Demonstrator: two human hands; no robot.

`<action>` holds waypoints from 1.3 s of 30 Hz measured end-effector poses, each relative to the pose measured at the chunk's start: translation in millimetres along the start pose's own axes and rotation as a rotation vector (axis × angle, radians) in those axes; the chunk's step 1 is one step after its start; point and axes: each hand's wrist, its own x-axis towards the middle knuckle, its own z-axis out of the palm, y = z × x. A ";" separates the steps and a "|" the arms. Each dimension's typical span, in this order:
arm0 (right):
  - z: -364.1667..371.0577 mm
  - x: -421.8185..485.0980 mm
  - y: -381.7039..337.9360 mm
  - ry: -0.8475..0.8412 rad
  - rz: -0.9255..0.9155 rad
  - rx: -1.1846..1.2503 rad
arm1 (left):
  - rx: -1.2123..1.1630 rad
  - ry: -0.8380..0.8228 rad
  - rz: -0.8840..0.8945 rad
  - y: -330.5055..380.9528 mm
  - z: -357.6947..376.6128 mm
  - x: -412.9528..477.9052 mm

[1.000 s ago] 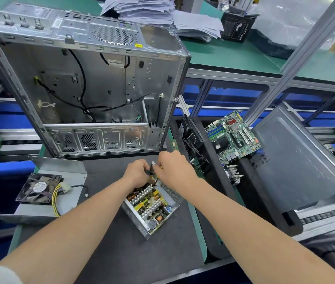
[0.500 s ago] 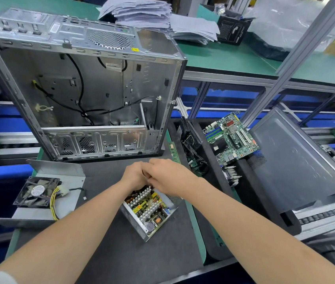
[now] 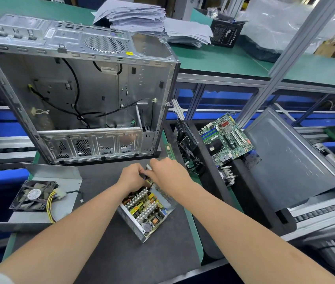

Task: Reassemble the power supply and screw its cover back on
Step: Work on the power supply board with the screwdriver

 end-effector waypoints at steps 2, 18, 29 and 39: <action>-2.2 -4.0 0.3 -0.028 -0.032 0.062 | 0.015 0.005 0.009 0.2 -1.0 -0.9; -7.7 -2.8 -1.5 -0.051 0.077 0.059 | -0.014 -0.002 0.007 1.8 -3.0 -4.0; -12.7 7.6 -1.2 -0.099 -0.058 -0.036 | 0.011 -0.006 0.020 0.4 -3.8 -1.8; -22.1 4.6 4.0 -0.234 -0.224 -0.014 | 0.019 -0.008 0.046 -0.5 -4.7 -1.5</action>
